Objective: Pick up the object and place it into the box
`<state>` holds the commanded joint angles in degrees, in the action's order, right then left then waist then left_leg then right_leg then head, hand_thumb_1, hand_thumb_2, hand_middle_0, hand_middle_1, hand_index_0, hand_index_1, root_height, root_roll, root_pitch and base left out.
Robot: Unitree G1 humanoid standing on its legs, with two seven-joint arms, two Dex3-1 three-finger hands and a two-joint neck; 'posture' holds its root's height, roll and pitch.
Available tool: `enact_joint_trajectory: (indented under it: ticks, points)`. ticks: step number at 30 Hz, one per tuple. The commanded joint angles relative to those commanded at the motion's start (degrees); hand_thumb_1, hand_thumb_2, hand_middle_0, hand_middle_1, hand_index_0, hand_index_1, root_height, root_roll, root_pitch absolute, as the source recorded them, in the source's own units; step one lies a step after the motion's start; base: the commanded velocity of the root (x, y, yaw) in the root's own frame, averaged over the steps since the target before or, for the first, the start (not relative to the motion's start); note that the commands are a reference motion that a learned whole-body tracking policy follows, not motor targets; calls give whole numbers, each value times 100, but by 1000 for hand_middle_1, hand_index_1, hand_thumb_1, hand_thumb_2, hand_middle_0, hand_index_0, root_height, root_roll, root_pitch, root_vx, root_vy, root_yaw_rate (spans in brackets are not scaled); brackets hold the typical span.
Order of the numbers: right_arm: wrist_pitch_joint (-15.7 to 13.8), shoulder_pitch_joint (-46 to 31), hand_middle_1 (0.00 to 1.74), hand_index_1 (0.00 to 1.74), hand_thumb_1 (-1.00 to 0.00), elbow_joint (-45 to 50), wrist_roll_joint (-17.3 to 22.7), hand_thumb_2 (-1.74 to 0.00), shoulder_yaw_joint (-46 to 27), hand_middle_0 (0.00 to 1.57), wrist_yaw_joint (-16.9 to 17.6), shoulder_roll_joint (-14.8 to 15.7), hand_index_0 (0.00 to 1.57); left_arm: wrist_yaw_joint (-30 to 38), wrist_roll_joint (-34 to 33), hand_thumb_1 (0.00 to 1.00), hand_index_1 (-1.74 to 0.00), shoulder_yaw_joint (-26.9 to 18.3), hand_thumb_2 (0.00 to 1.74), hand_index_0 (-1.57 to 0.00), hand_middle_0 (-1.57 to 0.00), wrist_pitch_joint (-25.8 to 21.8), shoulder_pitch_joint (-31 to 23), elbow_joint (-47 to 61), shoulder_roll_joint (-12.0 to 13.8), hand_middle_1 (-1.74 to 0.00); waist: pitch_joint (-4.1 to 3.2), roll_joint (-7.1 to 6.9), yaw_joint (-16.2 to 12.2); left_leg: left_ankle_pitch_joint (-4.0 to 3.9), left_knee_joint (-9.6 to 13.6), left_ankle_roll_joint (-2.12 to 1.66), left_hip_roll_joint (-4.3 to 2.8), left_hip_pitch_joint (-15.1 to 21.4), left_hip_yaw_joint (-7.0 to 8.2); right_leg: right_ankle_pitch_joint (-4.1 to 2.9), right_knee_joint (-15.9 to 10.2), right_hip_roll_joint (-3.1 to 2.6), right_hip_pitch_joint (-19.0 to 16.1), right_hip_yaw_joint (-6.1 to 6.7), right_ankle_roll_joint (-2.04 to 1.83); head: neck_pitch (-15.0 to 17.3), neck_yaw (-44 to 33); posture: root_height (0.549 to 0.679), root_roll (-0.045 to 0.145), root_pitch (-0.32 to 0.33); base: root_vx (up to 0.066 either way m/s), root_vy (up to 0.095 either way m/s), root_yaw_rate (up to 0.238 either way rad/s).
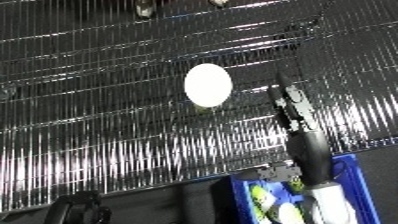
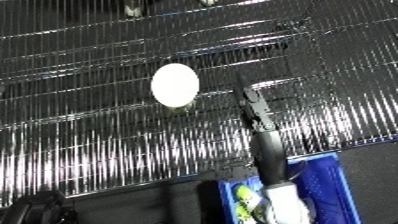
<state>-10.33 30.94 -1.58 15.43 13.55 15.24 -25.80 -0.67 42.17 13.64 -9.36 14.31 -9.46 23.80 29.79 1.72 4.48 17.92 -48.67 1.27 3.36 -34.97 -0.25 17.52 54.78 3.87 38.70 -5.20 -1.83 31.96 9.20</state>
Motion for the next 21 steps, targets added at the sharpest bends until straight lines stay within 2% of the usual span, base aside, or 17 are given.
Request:
enact_joint_trajectory:
  ticks: [14, 21]
  points:
    - [13, 597, 0, 0, 0, -586, 269, 0, 112, 0, 44, -80, 0, 19, 27, 1000, -1740, 201, 1740, -1570, -1570, 37, 200, -3, -31, -1740, 0, 122, 106, 81, -162, 61, 58, -328, 25, 0, 198, 7, 401, 3, 0, -490, 474, 603, 42, 106, 8, 25, 45]
    - [-134, 1054, 0, 0, 0, -1200, 398, 0, 209, 0, 22, -140, 0, 128, 127, 1000, -1740, 319, 1740, -1570, -1570, 17, 380, -28, -34, -1740, 0, 205, 164, 122, -275, 81, 95, -506, 33, 40, 341, -5, 599, -3, 20, -743, 736, 599, 43, 121, -8, 22, 27]
